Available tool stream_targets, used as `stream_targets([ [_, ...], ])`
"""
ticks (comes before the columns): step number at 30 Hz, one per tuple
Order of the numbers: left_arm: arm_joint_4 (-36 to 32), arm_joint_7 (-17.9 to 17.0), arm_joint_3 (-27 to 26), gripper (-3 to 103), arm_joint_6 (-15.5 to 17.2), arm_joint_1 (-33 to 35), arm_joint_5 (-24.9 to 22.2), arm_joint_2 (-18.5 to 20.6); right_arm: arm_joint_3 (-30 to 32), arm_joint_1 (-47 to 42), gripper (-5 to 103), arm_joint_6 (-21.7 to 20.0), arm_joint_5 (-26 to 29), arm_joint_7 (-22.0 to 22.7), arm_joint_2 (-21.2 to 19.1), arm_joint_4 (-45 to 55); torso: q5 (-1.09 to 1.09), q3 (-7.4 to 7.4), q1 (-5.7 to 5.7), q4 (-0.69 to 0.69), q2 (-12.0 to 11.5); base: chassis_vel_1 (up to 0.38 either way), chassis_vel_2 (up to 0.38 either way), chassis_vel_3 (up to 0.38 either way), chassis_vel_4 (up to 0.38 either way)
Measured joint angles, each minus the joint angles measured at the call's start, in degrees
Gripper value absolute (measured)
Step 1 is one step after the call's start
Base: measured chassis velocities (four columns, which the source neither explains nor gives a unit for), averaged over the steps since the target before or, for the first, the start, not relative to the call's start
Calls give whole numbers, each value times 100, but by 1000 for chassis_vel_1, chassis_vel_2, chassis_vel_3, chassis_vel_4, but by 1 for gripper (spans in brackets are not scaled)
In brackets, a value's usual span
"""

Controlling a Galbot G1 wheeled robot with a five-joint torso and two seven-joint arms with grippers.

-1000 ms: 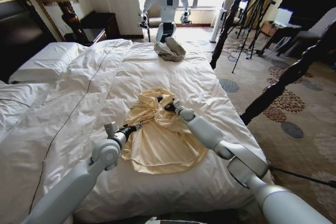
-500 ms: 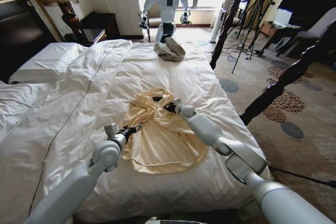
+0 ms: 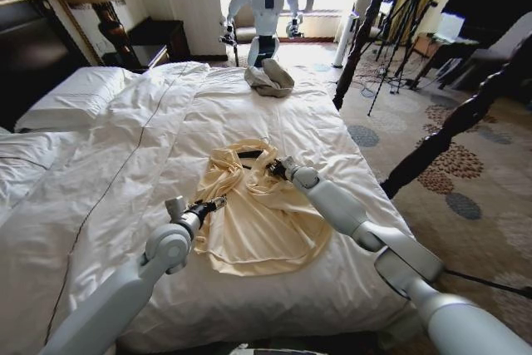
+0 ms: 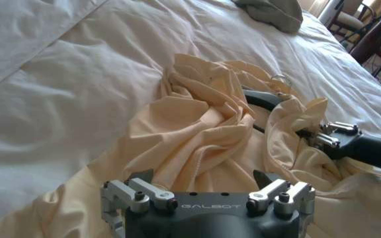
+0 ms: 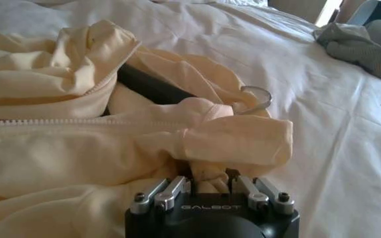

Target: Pick up the clothes from the bed and hang them on the clothes hanger.

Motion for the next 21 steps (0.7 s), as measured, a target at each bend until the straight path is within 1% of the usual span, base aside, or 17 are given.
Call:
stream_targets([
  [1, -8, 0, -28, 100, -3, 13, 0, 2, -39, -2, 23, -5, 26, -95, -95, 104, 1, 0, 0, 1, 0, 0, 0, 0, 0],
  [2, -8, 0, -28, 100, -3, 13, 0, 2, -39, -2, 23, -5, 26, -95, -95, 104, 1, 0, 0, 1, 0, 0, 0, 0, 0],
  [5, -17, -2, -61, 100, -8, 29, 0, -17, -104, 15, 23, -41, 31, -312, -344, 328, 1, 0, 0, 2, -1, 0, 0, 0, 0],
  [6, -17, -2, -61, 100, -8, 29, 0, -17, -104, 15, 23, -41, 31, -312, -344, 328, 1, 0, 0, 2, -1, 0, 0, 0, 0],
  [9, -26, -2, -74, 100, -11, 67, 10, -38, -128, 72, 23, -77, -69, -663, -618, 542, 1, 0, 0, 1, -1, 0, 0, 0, 0],
  [11, -26, -3, -75, 100, -11, 71, 15, -38, -130, 80, 23, -70, -129, -712, -679, 589, 1, 0, 0, 2, -1, 0, 0, 0, 0],
  [13, -21, 2, -69, 100, -12, 52, 19, -36, -120, 85, 23, -19, -288, -728, -797, 675, 1, 0, -1, 3, -1, 0, 0, 0, 0],
  [15, 2, 10, -47, 100, -13, 10, 19, -26, -115, 91, 23, 2, -322, -755, -856, 707, 1, 0, -1, 3, -1, 0, 0, 0, 0],
  [18, 131, 90, 68, 100, -13, -249, 17, 41, -94, 124, 23, 140, -482, -971, -1016, 693, 1, -1, -1, 2, -1, 0, 0, 0, 0],
  [19, 131, 90, 68, 100, -13, -249, 17, 41, -94, 124, 23, 140, -482, -971, -1016, 693, 1, -1, -1, 2, -1, 0, 0, 0, 0],
  [21, 236, 172, 136, 100, -14, -435, 5, 91, -68, 132, 23, 271, -534, -1060, -1062, 621, 1, 0, -1, 1, -1, 0, 0, 0, 0],
])
